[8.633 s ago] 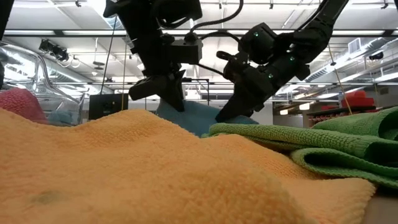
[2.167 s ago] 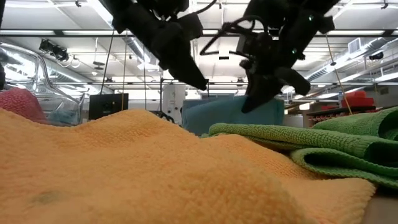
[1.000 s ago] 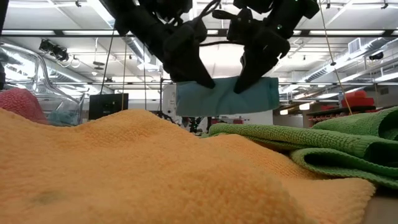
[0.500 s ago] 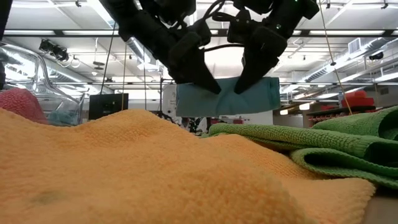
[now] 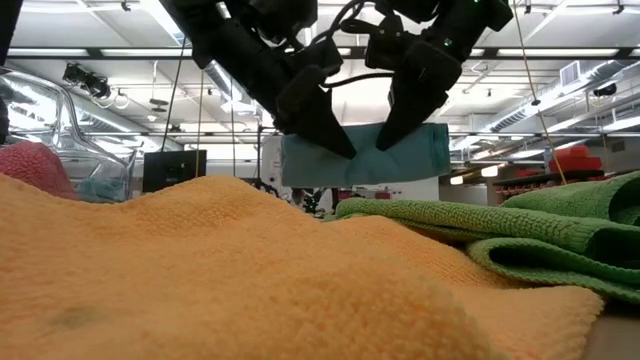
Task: Fold microfiber towels
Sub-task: Put the blue microfiber cloth into the transparent bin
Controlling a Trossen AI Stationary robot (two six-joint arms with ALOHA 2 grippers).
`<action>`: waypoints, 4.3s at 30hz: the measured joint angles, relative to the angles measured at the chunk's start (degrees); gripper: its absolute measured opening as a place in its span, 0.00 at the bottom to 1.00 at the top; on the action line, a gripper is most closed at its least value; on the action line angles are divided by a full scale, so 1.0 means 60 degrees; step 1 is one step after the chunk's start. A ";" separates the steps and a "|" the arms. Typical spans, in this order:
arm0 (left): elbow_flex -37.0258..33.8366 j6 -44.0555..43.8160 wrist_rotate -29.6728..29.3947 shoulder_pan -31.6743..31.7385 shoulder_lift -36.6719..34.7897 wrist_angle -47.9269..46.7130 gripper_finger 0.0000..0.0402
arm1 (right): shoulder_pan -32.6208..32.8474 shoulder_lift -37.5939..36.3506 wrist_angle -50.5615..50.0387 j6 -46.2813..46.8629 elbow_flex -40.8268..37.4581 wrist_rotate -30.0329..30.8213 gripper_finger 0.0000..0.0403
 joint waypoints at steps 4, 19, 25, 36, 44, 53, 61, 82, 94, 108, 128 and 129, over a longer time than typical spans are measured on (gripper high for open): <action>0.0000 0.0184 -0.0010 0.0040 -0.0009 -0.0010 0.63 | 0.0000 0.0000 -0.0007 -0.0035 -0.0004 -0.0011 0.06; 0.0014 0.0059 0.0758 0.0098 -0.0099 -0.0620 0.05 | 0.0004 0.0004 -0.0051 -0.1340 -0.0004 -0.0079 0.08; 0.0017 -0.0596 0.1171 0.0206 -0.0132 -0.1338 0.06 | 0.0004 0.0004 -0.0171 -0.1548 -0.0008 -0.0760 0.24; 0.1686 -0.0825 0.1274 0.0298 -0.0132 -0.6418 0.07 | -0.0091 0.0004 -0.1358 -0.1590 -0.0011 -0.0928 0.43; 0.2959 -0.0262 -0.0696 -0.0264 -0.0125 -1.0063 0.06 | -0.0346 0.0004 -0.1447 -0.1718 -0.0011 -0.0309 0.41; 0.4007 -0.0671 -0.1900 -0.1339 -0.0125 -1.2511 0.04 | -0.0716 0.0000 -0.0959 -0.1926 -0.0011 -0.0243 0.40; 0.4273 -0.2784 -0.2329 -0.2645 -0.0125 -1.4635 0.05 | -0.0692 0.0000 -0.0911 -0.1706 -0.0011 -0.0246 0.40; 0.3769 -0.4615 -0.3485 -0.5644 0.0499 -1.5089 0.05 | -0.0398 -0.0007 -0.0524 -0.0521 -0.0011 -0.0501 0.40; 0.3147 -0.5940 -0.2257 -0.5843 -0.1015 -1.5080 0.05 | 0.0022 -0.0007 -0.0504 -0.0346 -0.0011 -0.0501 0.40; 0.0447 -1.2116 -0.2564 -0.5850 -0.5563 -1.2560 0.05 | 0.0022 -0.0007 -0.0203 -0.0530 -0.0011 -0.0501 0.40; -0.4089 -1.5324 -0.1853 -0.6261 -0.9554 -0.8428 0.04 | 0.0687 -0.0007 0.0101 -0.1264 -0.0011 -0.0501 0.40; -0.4171 -1.5368 -0.1805 -0.6312 -0.9751 -0.8427 0.04 | 0.0692 -0.0007 0.0091 -0.1260 -0.0011 -0.0501 0.40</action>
